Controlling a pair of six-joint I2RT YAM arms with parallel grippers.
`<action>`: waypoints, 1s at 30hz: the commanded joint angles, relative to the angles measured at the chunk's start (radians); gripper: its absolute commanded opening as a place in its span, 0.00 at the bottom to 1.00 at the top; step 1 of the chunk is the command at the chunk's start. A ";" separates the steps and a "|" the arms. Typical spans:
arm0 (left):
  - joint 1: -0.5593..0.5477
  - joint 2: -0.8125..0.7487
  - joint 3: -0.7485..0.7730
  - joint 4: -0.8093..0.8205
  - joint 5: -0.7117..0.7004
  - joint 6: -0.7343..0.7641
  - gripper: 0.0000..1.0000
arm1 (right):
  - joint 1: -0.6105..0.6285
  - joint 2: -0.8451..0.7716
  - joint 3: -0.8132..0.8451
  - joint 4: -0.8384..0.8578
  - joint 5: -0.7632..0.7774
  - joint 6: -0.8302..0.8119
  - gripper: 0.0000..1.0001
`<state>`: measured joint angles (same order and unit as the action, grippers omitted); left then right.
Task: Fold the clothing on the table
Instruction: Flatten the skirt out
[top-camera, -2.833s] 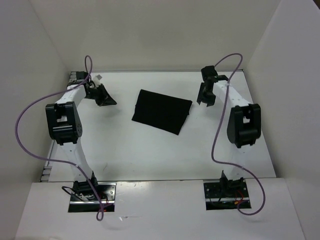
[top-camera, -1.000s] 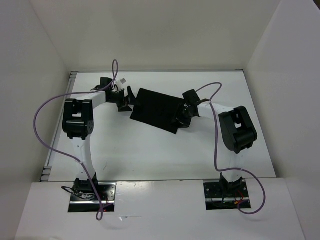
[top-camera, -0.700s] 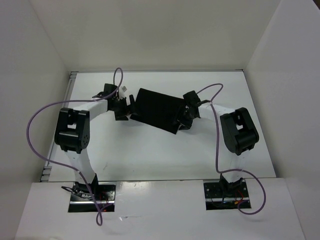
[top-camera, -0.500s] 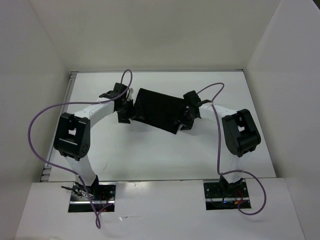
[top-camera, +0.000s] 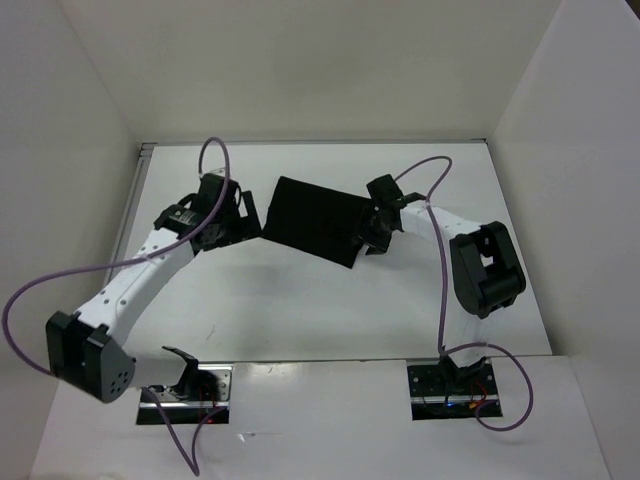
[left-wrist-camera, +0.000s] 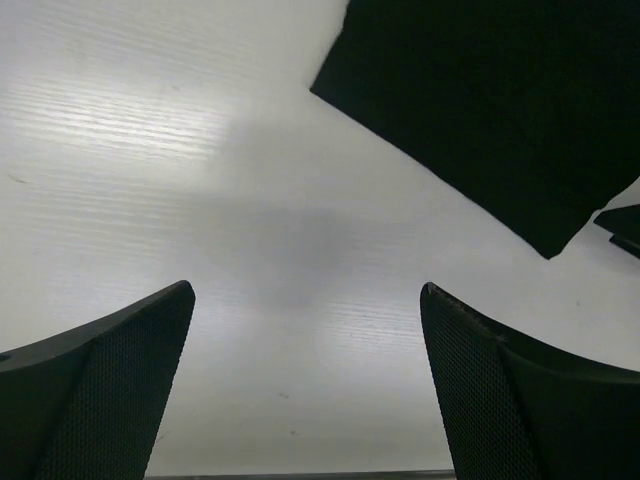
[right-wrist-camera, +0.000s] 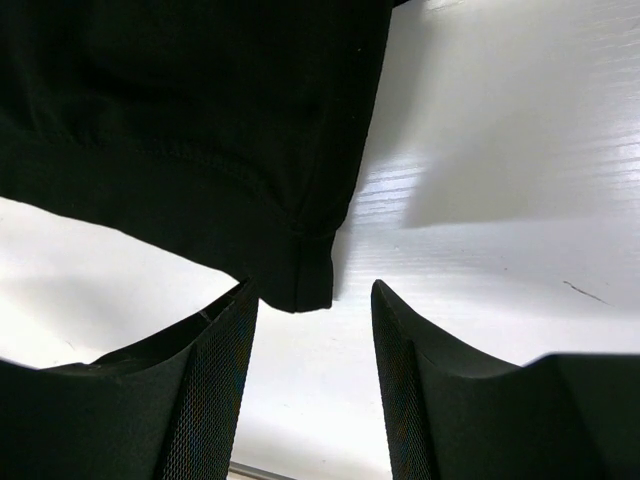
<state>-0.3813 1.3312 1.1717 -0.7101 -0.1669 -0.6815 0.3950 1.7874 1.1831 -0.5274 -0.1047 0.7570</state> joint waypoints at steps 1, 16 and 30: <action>-0.018 -0.090 0.019 -0.058 -0.221 -0.030 1.00 | 0.001 -0.057 0.055 -0.048 0.039 -0.027 0.55; 0.025 -0.526 -0.259 0.405 0.353 0.147 1.00 | 0.001 -0.037 0.144 -0.120 0.083 -0.068 0.55; 0.035 -0.537 -0.325 0.387 0.305 -0.145 1.00 | 0.001 -0.026 0.182 -0.158 0.083 -0.068 0.55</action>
<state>-0.3519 0.7986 0.8539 -0.3843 0.0769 -0.7670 0.3950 1.7870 1.3113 -0.6582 -0.0395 0.6987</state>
